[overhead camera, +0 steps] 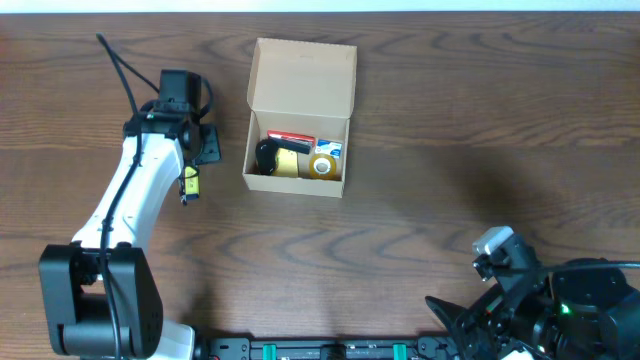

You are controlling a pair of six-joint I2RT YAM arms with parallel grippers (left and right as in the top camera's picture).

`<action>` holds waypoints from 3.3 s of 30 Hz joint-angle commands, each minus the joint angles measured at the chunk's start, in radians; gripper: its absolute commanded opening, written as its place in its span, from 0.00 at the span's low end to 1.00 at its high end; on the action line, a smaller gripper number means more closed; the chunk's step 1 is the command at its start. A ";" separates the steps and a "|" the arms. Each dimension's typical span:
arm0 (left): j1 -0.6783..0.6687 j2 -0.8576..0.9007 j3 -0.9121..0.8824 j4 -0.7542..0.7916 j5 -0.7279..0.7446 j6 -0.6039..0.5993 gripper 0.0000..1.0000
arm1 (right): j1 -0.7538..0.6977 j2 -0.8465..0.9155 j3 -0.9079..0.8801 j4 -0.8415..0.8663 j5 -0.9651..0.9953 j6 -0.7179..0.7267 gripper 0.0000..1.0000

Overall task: Pack container
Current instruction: 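Move the left gripper back left to the highlighter and pen, then lower the left gripper and grasp the yellow highlighter, then lift the highlighter and carry it right over the box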

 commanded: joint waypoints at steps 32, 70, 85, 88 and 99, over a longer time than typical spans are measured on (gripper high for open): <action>0.074 0.085 -0.283 0.465 -0.002 0.039 0.52 | 0.000 0.000 0.001 0.000 -0.008 0.006 0.99; 0.068 0.080 -0.016 0.475 0.176 0.199 0.05 | 0.000 0.000 0.001 0.000 -0.008 0.006 0.99; -0.146 0.081 0.171 0.413 0.609 0.758 0.06 | 0.000 0.000 0.001 0.000 -0.008 0.006 0.99; -0.172 0.081 0.171 0.377 0.598 0.780 0.06 | 0.000 0.000 0.001 0.000 -0.008 0.006 0.99; -0.292 0.083 0.171 0.217 0.287 1.055 0.05 | 0.000 0.000 0.001 0.000 -0.008 0.006 0.99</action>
